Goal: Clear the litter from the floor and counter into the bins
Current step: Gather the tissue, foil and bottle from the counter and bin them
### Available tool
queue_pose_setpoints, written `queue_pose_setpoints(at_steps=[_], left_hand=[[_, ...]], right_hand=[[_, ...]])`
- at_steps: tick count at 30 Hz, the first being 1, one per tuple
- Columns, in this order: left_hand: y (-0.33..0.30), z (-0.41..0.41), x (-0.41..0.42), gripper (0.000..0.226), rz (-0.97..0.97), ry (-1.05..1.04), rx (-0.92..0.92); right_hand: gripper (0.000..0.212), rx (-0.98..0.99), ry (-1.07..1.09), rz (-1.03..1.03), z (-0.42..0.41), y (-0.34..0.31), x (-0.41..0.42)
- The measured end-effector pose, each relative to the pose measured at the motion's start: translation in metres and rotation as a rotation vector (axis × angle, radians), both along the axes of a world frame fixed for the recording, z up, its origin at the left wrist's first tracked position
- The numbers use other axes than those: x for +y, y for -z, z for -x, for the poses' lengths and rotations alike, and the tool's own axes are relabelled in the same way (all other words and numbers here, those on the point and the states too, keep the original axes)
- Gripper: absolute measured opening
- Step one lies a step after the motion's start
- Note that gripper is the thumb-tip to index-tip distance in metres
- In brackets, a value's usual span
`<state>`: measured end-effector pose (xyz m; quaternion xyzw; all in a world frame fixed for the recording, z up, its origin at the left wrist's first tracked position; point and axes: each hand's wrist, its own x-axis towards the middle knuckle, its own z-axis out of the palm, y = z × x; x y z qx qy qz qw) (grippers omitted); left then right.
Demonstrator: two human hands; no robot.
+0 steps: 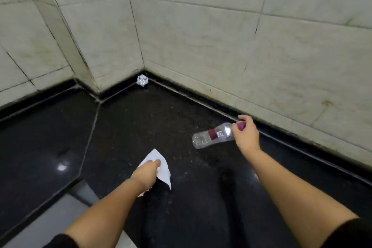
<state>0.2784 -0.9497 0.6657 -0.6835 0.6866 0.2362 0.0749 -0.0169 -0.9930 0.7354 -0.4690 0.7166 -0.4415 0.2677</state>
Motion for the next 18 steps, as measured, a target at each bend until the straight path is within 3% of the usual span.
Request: queue_pose_setpoints(at_steps=[5,10,18], left_hand=[[-0.031,-0.022,-0.037,0.026,0.164,-0.006,-0.057],[-0.044,-0.061,-0.097,0.030,0.330,0.018,-0.053],[-0.019,-0.165,-0.240,0.029,0.496,0.021,-0.026]], right_hand=[[0.025,0.051,-0.077,0.076,-0.035,-0.035,-0.029],[0.018,0.151,-0.203,-0.010,-0.094,-0.032,-0.082],[0.044,0.429,-0.434,-0.299,-0.223,0.006,-0.232]])
